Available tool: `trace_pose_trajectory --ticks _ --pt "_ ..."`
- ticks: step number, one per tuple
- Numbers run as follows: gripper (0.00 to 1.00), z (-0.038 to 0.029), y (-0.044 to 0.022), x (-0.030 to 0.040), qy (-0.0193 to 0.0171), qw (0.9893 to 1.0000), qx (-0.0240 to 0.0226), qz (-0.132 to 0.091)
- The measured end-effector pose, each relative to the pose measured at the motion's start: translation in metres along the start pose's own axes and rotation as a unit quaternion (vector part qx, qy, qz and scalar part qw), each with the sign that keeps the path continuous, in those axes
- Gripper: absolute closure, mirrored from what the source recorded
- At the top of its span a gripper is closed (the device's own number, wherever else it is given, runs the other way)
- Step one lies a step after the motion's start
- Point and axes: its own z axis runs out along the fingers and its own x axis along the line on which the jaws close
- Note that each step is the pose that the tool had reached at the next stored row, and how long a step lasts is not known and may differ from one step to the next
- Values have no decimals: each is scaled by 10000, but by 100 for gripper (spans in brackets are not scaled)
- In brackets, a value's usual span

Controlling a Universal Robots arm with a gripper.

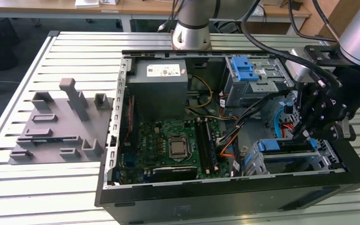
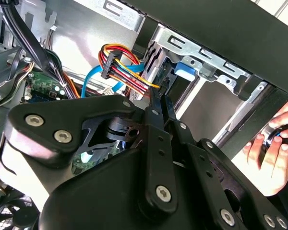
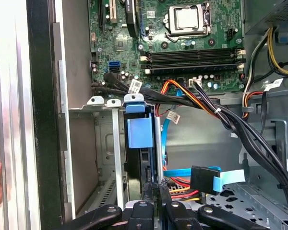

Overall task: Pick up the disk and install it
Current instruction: 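Insert the first disk wire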

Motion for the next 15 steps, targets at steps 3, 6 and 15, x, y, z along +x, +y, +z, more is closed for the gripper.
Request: trace_pose_trajectory --ticks 3,6,15 --pt "84 7 0 5 1 10000 -2 0" --pt "84 10 -3 8 1 10000 -7 -1" --pt "84 13 -18 11 3 10000 -35 -1"
